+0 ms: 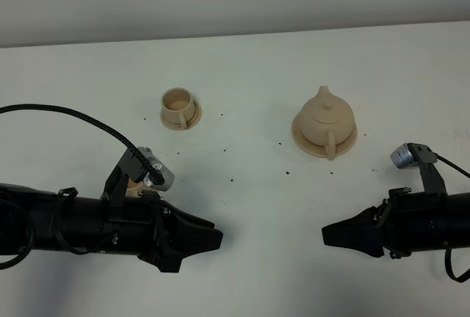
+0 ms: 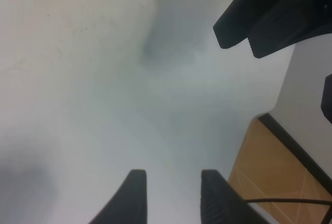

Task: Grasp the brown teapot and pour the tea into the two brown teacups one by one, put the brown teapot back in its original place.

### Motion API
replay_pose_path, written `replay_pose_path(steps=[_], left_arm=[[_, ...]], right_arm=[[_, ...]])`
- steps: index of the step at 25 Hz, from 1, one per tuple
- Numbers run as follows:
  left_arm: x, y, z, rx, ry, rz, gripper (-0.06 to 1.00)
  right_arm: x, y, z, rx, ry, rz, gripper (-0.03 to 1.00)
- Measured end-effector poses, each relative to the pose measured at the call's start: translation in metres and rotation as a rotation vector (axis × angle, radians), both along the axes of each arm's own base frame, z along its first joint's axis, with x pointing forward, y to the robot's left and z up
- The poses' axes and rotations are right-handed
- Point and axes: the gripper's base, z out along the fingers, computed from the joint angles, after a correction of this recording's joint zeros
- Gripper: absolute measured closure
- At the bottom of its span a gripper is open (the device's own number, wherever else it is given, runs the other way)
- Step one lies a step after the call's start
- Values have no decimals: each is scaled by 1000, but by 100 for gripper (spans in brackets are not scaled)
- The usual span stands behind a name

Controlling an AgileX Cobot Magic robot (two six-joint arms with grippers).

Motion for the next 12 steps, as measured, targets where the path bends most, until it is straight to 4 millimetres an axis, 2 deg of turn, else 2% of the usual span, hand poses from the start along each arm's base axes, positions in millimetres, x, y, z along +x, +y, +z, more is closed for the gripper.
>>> replay_pose_path(steps=[12], left_arm=[[0,0,0,0,0,0,64]], right_arm=[[0,0,0,0,0,-1,58]])
